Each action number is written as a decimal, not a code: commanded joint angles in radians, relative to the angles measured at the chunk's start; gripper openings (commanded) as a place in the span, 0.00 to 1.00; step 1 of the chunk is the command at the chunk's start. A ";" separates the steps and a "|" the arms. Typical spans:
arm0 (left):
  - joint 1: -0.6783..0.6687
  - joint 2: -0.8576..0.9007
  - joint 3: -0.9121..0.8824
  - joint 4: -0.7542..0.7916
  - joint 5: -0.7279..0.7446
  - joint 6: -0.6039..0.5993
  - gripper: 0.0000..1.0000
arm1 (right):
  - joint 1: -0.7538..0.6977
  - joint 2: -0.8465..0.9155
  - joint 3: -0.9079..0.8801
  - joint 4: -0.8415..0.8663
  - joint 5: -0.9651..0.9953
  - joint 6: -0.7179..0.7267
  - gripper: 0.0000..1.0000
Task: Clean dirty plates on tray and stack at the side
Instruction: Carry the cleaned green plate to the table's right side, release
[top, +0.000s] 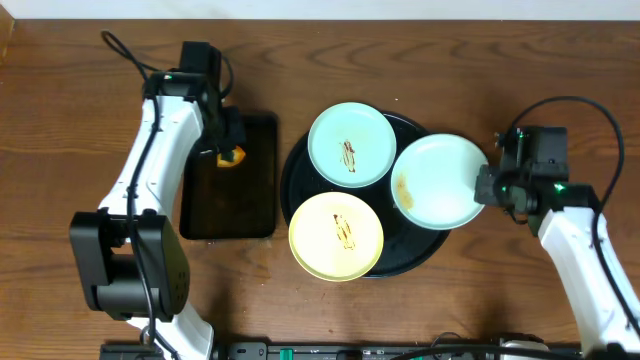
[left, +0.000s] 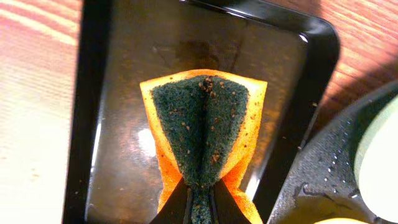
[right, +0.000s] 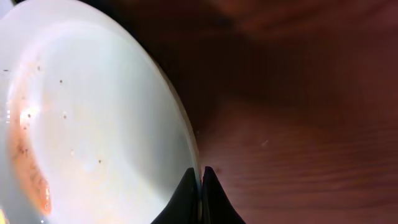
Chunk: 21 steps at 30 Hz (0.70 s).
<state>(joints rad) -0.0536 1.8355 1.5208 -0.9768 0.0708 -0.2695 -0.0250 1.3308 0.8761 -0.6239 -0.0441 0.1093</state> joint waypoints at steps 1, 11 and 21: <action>0.018 -0.013 0.006 -0.007 -0.011 -0.021 0.07 | 0.066 -0.056 0.021 0.003 0.169 -0.021 0.01; 0.018 -0.013 0.006 -0.007 -0.011 -0.021 0.07 | 0.348 -0.095 0.026 0.085 0.626 -0.101 0.01; 0.018 -0.013 0.006 -0.007 -0.011 -0.021 0.08 | 0.689 -0.094 0.026 0.190 0.966 -0.278 0.01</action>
<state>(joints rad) -0.0372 1.8355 1.5208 -0.9806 0.0711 -0.2882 0.6003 1.2495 0.8806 -0.4469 0.7540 -0.0639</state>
